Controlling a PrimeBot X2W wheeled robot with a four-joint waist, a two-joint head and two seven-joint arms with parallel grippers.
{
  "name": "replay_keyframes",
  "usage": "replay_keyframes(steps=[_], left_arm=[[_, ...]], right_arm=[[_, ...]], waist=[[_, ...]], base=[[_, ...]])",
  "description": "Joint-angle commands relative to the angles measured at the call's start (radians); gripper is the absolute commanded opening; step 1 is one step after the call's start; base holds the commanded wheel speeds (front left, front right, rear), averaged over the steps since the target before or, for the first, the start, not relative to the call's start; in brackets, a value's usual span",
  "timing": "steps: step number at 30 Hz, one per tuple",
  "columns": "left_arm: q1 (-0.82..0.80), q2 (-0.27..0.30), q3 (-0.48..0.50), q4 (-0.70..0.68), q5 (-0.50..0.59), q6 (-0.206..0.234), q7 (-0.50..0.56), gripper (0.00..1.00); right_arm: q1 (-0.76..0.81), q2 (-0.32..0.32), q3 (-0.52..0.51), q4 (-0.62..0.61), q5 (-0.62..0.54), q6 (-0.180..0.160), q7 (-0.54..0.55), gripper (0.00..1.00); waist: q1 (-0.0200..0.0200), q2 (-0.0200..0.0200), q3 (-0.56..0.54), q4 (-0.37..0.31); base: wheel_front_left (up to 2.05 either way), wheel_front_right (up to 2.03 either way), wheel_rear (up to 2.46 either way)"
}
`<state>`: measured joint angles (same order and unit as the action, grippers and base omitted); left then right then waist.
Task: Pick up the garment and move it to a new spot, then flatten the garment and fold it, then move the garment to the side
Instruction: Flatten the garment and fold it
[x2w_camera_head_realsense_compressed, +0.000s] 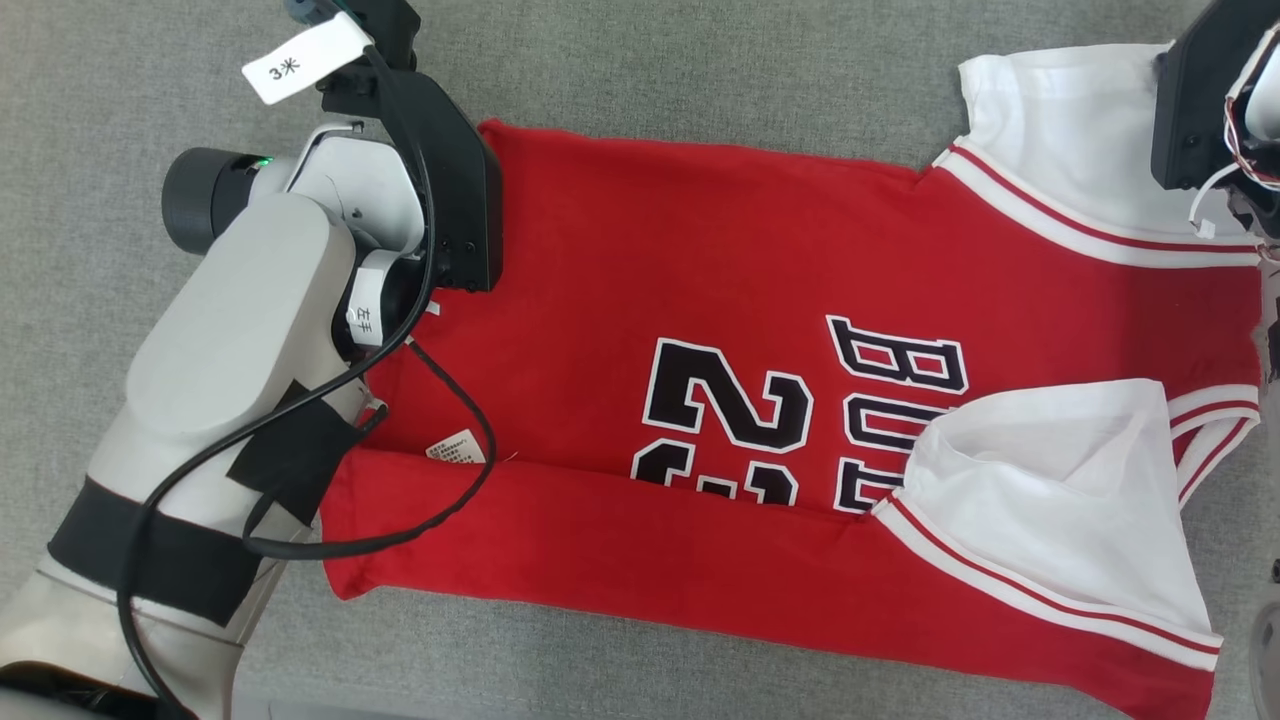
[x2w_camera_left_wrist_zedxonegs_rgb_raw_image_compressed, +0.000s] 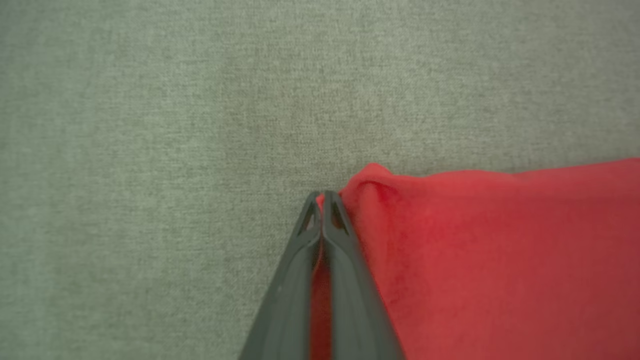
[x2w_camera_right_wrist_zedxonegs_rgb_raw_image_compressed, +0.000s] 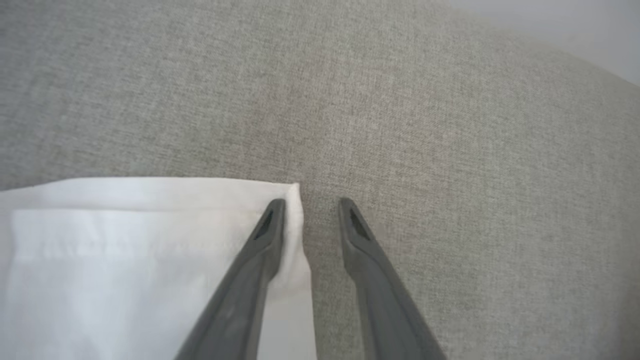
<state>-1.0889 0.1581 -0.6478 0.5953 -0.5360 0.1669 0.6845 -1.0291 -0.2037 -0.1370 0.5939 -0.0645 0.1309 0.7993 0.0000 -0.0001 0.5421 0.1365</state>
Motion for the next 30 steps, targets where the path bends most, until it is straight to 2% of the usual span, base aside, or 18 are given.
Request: replay_keyframes(steps=[1, 4, 5, 6, 7, 14, 19, 30], left_arm=[[0.01, -0.002, -0.008, 0.011, -0.01, 0.0, -0.001, 0.0], [0.004, 0.0, -0.008, 0.017, -0.011, 0.0, -0.005, 0.0], [0.003, 0.0, -0.008, 0.019, -0.012, 0.0, -0.007, 0.0], [0.0, 0.0, -0.008, 0.023, -0.014, 0.0, -0.01, 0.0], [-0.001, -0.001, -0.009, 0.025, -0.015, -0.001, -0.013, 0.0], [0.005, -0.003, 0.001, 0.023, -0.023, -0.001, -0.049, 0.0], [0.027, -0.004, 0.018, -0.002, -0.035, -0.005, -0.1, 0.0], [0.098, 0.024, 0.081, -0.101, -0.056, 0.042, -0.251, 0.0]], right_arm=[[0.003, -0.004, -0.004, 0.01, -0.012, -0.001, -0.003, 0.35], [0.002, -0.007, 0.004, 0.013, -0.014, -0.001, -0.015, 0.31], [0.001, -0.009, 0.007, 0.015, -0.014, -0.001, -0.019, 0.26], [-0.002, -0.01, 0.015, 0.018, -0.01, -0.001, -0.026, 0.05], [-0.004, -0.01, 0.018, 0.02, -0.006, -0.001, -0.031, 0.0], [-0.003, -0.014, 0.039, 0.028, 0.027, 0.0, -0.057, 0.0], [0.034, -0.044, 0.069, -0.002, 0.082, 0.0, -0.074, 0.0], [0.178, -0.125, 0.092, -0.23, 0.228, 0.0, -0.122, 0.0]], waist=[[0.0, 0.0001, 0.002, 0.001], [0.0, 0.0001, 0.001, 0.002], [0.0, 0.0001, 0.001, 0.002], [0.0, 0.0001, 0.001, 0.002], [0.0, 0.0001, 0.002, 0.002], [0.0, 0.0001, -0.004, 0.002], [0.0, 0.0001, -0.024, 0.014], [0.0, 0.0001, -0.062, 0.016]], base=[[0.0, 0.0, 0.0], [0.0, 0.0, 0.0], [0.0, 0.0, 0.0], [0.0, 0.0, 0.0], [0.0, 0.0, 0.0], [0.0, 0.0, 0.0], [0.0, 0.0, 0.0], [0.0, 0.0, 0.0]])
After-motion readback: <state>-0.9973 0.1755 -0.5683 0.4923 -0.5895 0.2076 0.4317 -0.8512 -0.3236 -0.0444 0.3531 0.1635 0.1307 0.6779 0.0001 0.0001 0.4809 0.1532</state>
